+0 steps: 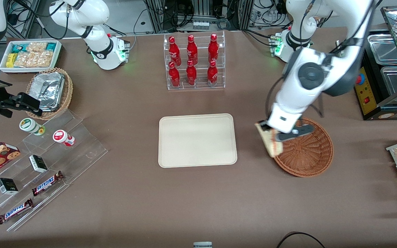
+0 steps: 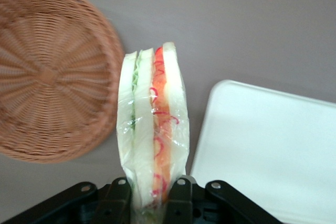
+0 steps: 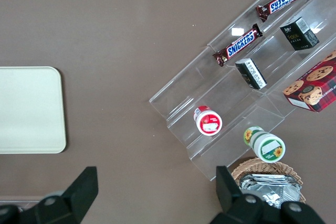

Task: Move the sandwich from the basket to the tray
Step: 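Lift the sandwich with the left gripper and carry it over the tray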

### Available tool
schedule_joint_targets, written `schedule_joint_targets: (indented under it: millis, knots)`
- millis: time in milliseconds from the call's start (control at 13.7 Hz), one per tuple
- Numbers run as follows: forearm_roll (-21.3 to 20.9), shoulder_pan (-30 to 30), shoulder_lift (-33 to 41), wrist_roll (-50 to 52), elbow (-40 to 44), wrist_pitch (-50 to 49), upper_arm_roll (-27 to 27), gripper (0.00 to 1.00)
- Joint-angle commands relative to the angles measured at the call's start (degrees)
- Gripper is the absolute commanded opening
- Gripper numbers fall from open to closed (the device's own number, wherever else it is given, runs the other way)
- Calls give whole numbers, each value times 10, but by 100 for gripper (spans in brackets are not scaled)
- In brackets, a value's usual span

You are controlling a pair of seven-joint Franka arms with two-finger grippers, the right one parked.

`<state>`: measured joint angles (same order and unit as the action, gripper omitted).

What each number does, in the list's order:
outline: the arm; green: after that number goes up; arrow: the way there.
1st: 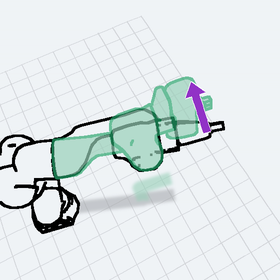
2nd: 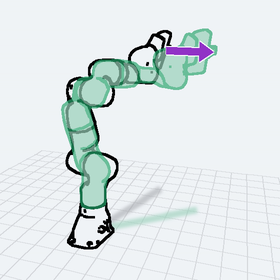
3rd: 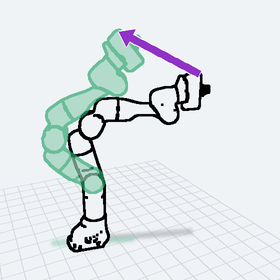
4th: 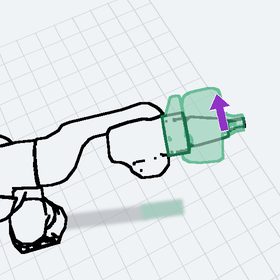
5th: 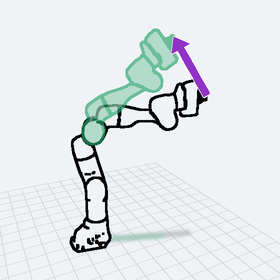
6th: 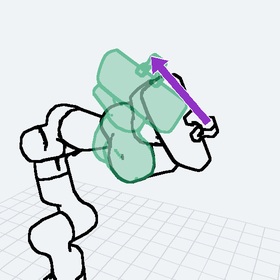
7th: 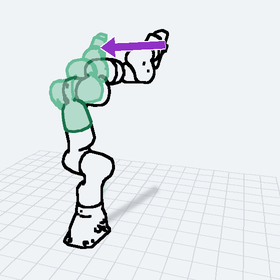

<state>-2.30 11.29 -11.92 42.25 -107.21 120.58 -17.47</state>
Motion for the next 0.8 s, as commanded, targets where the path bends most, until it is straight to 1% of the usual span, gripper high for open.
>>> schedule_joint_targets:
  millis: [0, 146, 293, 366, 512, 732]
  knots:
    - [-39, 59, -64, 34, 77, -20, 2, 0]
    - [-67, 101, -113, 82, 124, -21, 2, 0]
    - [-90, 135, -169, 100, 173, -19, 2, 0]
    - [-94, 152, -194, 107, 195, -18, 2, 0]
    - [-113, 172, -245, 110, 238, -15, 2, 0]
    - [-114, 190, -280, 115, 262, 1, 4, 0]
